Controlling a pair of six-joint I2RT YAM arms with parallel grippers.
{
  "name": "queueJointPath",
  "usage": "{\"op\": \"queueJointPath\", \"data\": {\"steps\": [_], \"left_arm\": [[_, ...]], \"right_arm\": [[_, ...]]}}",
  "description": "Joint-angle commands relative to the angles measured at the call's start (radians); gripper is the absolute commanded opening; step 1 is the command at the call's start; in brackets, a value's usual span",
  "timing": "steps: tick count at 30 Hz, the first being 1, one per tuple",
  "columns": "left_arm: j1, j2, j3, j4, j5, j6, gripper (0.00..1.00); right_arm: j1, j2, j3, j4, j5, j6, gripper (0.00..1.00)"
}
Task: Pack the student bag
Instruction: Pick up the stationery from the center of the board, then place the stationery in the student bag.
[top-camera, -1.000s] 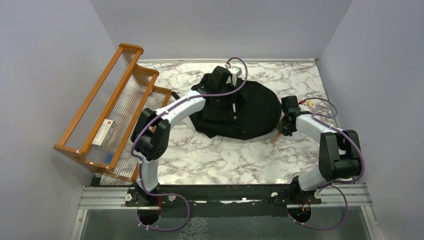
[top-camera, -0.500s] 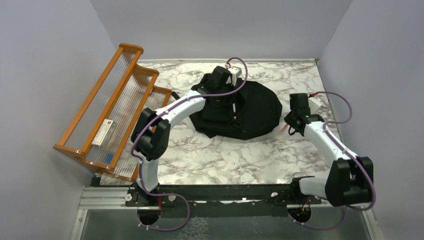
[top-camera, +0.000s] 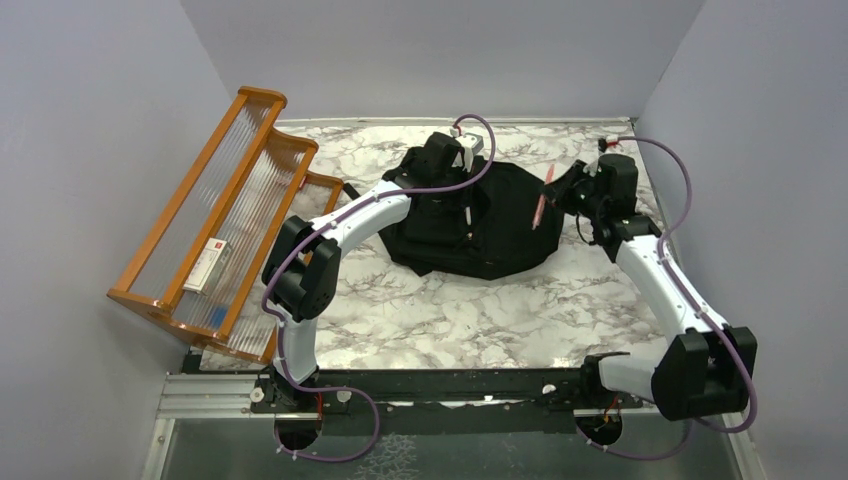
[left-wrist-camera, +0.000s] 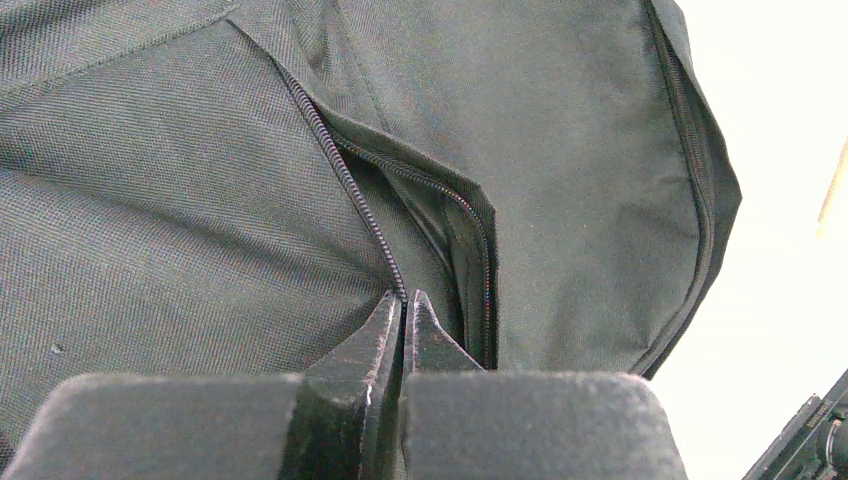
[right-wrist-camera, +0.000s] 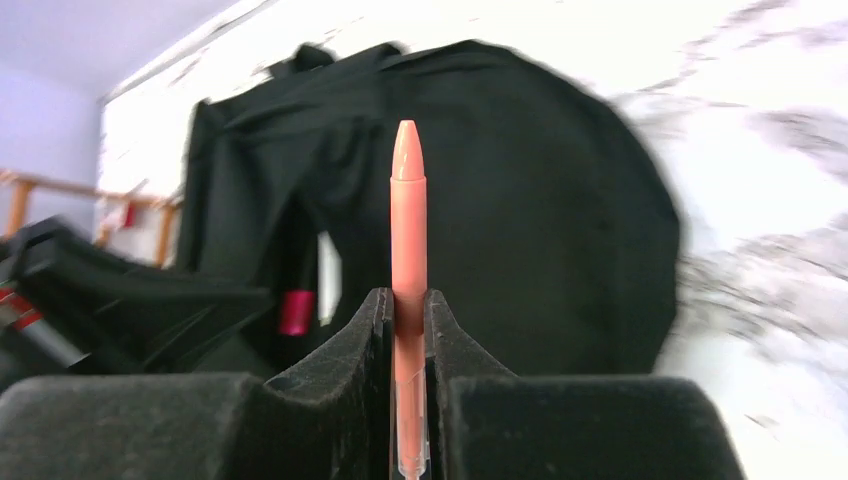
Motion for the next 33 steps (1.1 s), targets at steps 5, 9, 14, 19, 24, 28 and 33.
{"op": "queueJointPath", "data": {"steps": [5,9,14,19,24,28,33], "left_arm": [[-0.005,-0.017,-0.015,0.037,0.053,-0.008,0.0],[-0.004,-0.024,-0.014,0.037,0.053,-0.008,0.0],[-0.004,-0.032,-0.014,0.036,0.058,0.005,0.0],[-0.003,-0.044,-0.021,0.034,0.054,0.013,0.0],[0.0,-0.048,-0.018,0.039,0.057,0.011,0.0],[0.0,-0.049,-0.008,0.04,0.065,0.01,0.0],[0.001,-0.054,-0.002,0.04,0.071,0.01,0.0]], "right_arm": [[0.018,0.138,0.014,0.245,-0.469,0.12,0.01],[0.06,0.165,-0.009,0.327,-0.393,0.234,0.01],[0.132,0.213,-0.011,0.367,-0.27,0.293,0.01],[0.192,0.247,-0.016,0.382,-0.126,0.318,0.01],[0.22,0.27,-0.01,0.421,-0.057,0.309,0.01],[0.243,0.287,-0.02,0.461,-0.012,0.297,0.01],[0.259,0.315,-0.044,0.509,0.006,0.313,0.01]]}}
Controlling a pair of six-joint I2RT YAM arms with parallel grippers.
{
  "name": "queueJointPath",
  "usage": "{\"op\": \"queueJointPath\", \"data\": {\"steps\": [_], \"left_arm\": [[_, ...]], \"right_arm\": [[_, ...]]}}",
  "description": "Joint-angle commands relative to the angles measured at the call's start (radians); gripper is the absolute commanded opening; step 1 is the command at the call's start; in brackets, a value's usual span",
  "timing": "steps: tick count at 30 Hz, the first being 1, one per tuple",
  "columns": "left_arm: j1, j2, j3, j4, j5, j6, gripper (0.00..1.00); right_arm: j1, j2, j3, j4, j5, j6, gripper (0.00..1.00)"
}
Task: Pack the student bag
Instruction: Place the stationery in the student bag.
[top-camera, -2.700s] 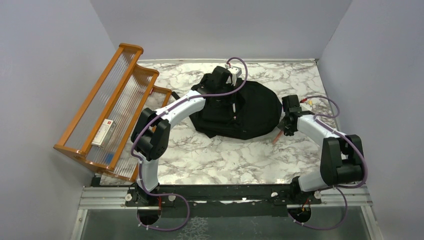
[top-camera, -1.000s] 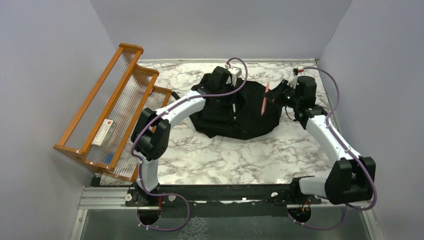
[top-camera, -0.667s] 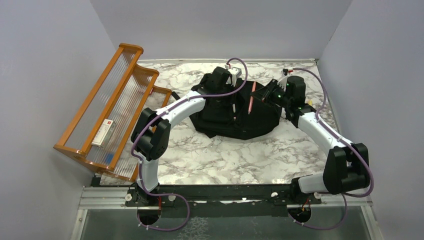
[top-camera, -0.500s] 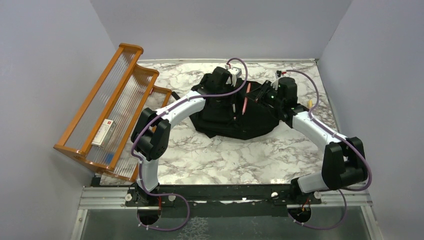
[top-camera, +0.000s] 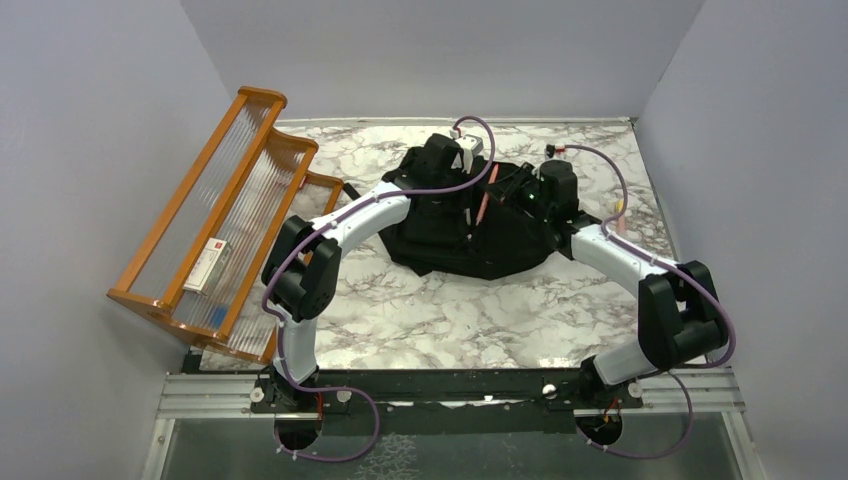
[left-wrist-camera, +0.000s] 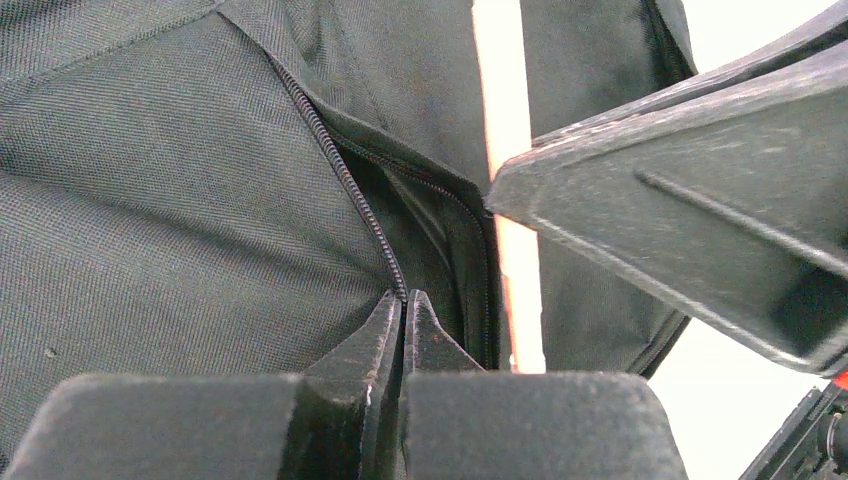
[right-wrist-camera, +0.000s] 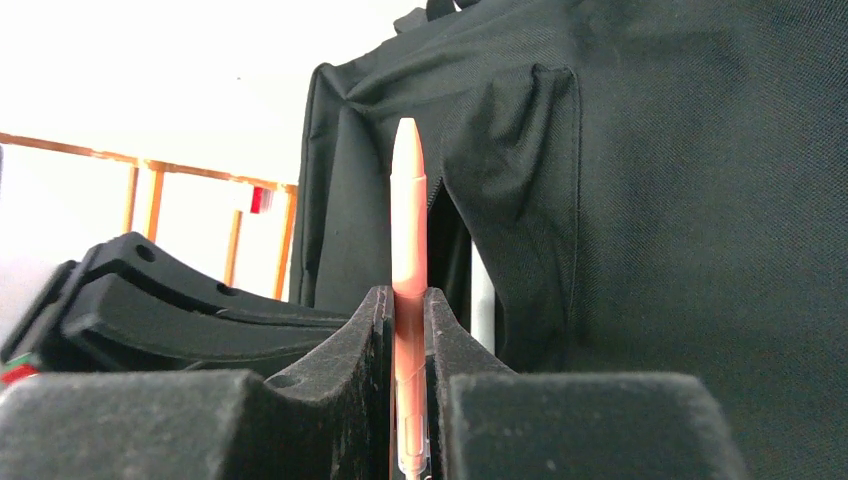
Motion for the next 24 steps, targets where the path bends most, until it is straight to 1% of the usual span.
{"op": "queueJointPath", "data": {"steps": [1,8,16,24], "left_arm": [[-0.003,-0.052,0.016,0.025,0.059,0.006,0.0],[0.0,-0.057,0.031,0.019,0.055,0.004,0.0],[0.002,-0.062,0.055,0.019,0.051,-0.003,0.0],[0.002,-0.078,0.063,0.019,0.02,-0.006,0.0]], "right_arm": [[0.021,0.04,-0.018,0.085,0.059,0.013,0.01],[0.05,0.084,-0.011,0.096,0.042,0.004,0.0],[0.06,0.128,-0.008,0.099,0.021,0.005,0.0],[0.064,0.149,-0.01,0.098,0.008,0.008,0.01]]}}
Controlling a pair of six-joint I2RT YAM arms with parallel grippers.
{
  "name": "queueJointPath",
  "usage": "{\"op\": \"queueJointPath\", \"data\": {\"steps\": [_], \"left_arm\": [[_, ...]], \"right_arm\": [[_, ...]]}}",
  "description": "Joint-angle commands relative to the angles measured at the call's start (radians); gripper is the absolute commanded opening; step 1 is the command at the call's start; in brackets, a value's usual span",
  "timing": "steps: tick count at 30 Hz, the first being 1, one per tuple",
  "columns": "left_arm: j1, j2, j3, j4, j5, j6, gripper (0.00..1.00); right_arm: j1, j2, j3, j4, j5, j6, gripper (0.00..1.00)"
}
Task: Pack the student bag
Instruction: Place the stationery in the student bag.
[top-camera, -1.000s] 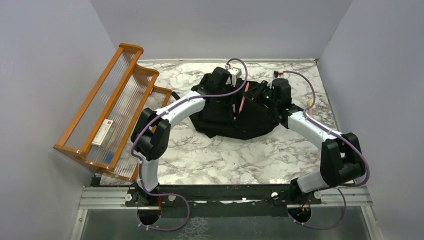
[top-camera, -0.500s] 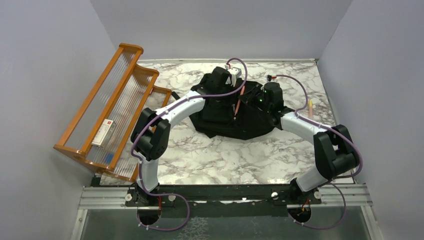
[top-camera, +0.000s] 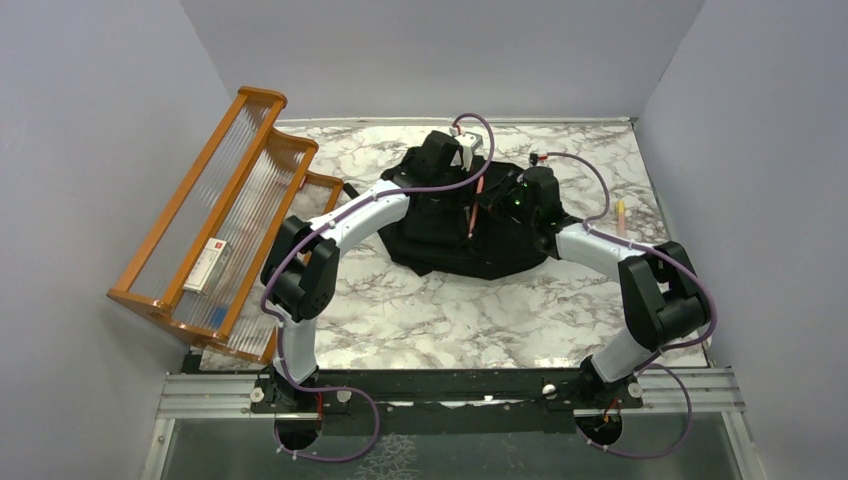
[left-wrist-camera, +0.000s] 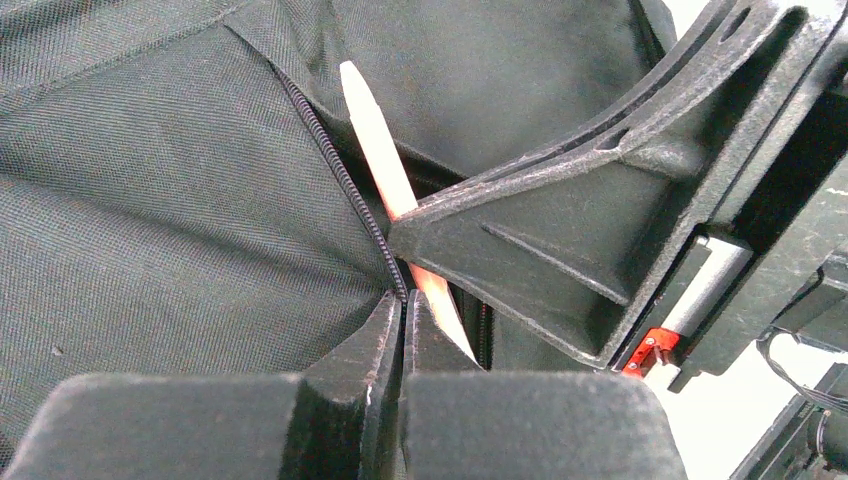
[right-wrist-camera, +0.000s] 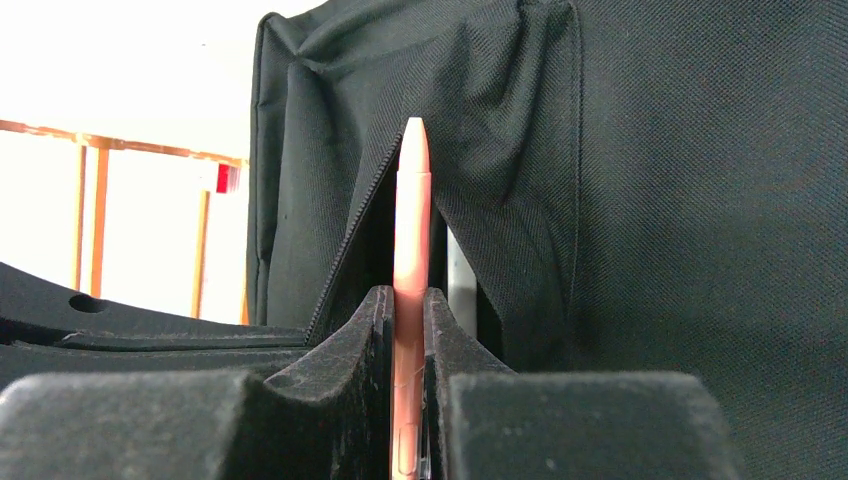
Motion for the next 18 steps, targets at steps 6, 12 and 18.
{"op": "queueJointPath", "data": {"steps": [6,12,18], "left_arm": [[-0.002,-0.082,0.038,0.04,0.016,-0.009,0.0],[-0.002,-0.082,0.035,0.04,0.027,-0.009,0.0],[-0.002,-0.082,0.029,0.04,0.022,-0.009,0.0]], "right_arm": [[0.011,0.05,0.027,0.021,-0.006,-0.01,0.01],[0.011,0.084,0.113,-0.004,0.041,-0.037,0.0],[0.012,0.11,0.119,0.008,-0.037,-0.029,0.0]]}}
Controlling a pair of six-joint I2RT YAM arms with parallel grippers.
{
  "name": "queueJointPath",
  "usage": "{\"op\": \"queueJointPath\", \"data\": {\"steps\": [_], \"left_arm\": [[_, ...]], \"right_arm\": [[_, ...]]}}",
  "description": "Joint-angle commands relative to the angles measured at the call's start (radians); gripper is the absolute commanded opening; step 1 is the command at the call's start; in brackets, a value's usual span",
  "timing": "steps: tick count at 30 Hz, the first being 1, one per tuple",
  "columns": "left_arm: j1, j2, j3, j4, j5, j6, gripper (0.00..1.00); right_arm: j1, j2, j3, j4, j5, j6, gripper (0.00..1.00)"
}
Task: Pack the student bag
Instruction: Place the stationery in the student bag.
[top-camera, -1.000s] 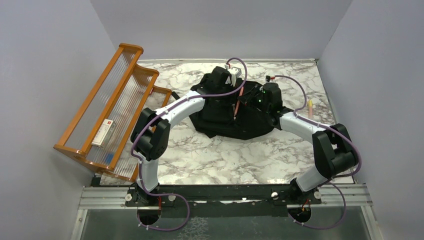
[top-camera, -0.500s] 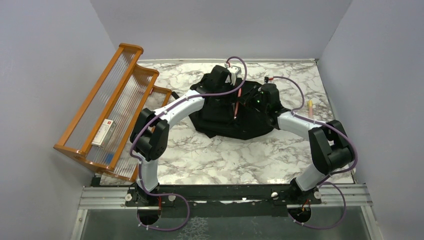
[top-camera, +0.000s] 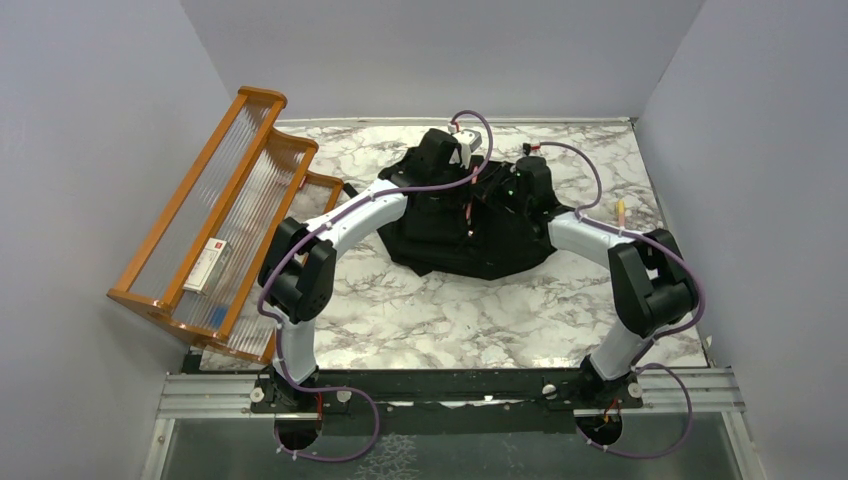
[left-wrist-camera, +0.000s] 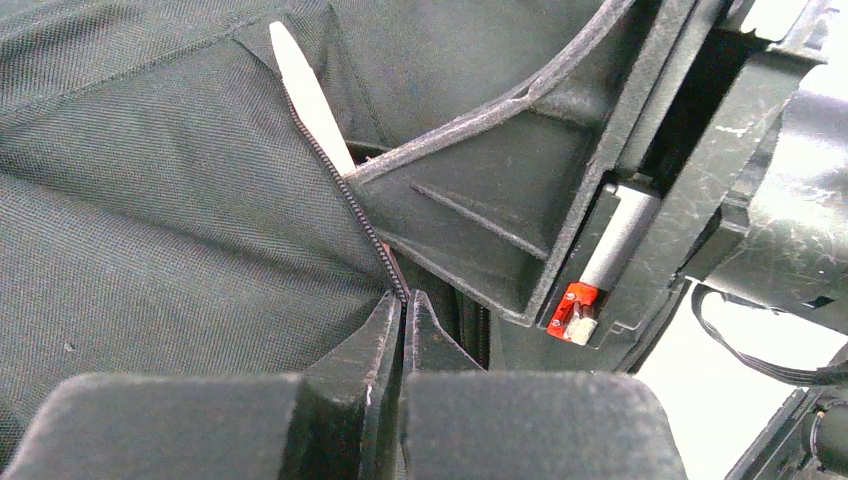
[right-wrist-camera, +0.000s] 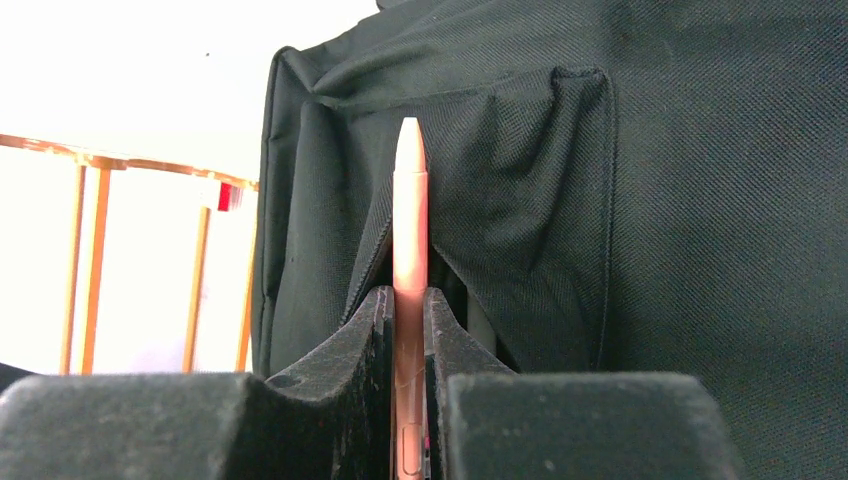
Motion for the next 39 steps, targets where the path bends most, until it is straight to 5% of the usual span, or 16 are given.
{"op": "queueJointPath", "data": {"steps": [1,17,21,28,39], "left_arm": [[-0.005,-0.064,0.029,0.046,0.021,-0.008,0.0],[0.0,-0.057,0.015,0.045,0.022,-0.007,0.0],[0.0,-0.058,0.013,0.045,0.027,-0.007,0.0],[0.001,-0.064,0.003,0.045,0.024,-0.004,0.0],[0.003,-0.066,-0.001,0.045,0.022,-0.004,0.0]], "right_arm": [[0.007,0.02,-0.001,0.012,-0.043,-0.001,0.01],[0.009,0.03,-0.023,-0.113,-0.253,0.034,0.02],[0.008,0.053,0.007,-0.13,-0.265,0.03,0.09],[0.008,0.007,0.057,-0.208,-0.193,-0.023,0.28],[0.001,-0.114,0.041,-0.311,-0.044,-0.081,0.34]]}}
